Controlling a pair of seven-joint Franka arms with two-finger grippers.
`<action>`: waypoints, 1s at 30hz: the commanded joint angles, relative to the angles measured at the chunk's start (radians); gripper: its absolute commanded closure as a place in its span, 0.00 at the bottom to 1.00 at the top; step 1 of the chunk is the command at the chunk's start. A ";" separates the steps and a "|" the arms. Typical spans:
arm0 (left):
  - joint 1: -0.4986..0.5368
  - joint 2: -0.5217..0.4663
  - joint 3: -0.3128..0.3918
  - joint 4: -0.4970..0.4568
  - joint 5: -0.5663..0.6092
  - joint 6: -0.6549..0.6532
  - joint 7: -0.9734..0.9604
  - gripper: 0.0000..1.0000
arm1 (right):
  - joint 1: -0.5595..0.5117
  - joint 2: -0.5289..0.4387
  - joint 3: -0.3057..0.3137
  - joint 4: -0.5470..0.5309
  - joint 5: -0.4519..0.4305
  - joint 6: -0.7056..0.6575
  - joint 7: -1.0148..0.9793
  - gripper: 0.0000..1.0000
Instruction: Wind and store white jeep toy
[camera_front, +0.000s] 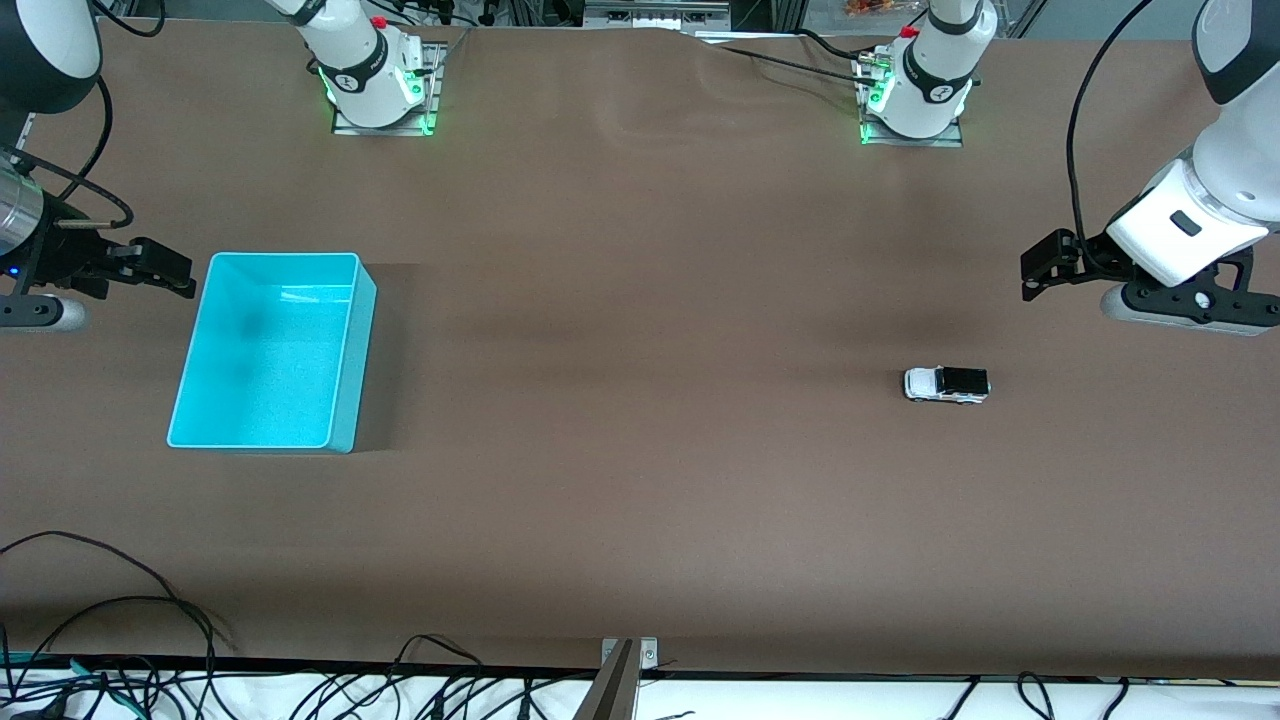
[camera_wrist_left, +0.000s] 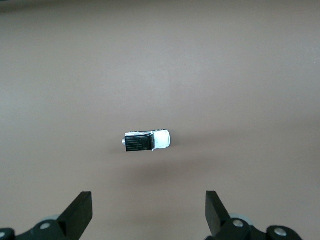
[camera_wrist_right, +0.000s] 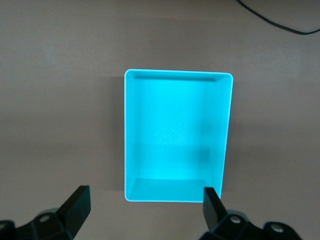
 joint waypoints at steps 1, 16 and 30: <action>-0.004 0.020 0.006 0.035 -0.018 -0.016 0.021 0.00 | -0.003 -0.010 0.002 -0.009 0.018 0.008 -0.015 0.00; -0.004 0.019 0.006 0.036 -0.022 -0.016 0.021 0.00 | -0.003 -0.010 0.002 -0.009 0.018 0.008 -0.018 0.00; -0.001 0.020 0.006 0.036 -0.033 -0.016 0.020 0.00 | -0.002 -0.010 0.002 -0.009 0.018 0.010 -0.018 0.00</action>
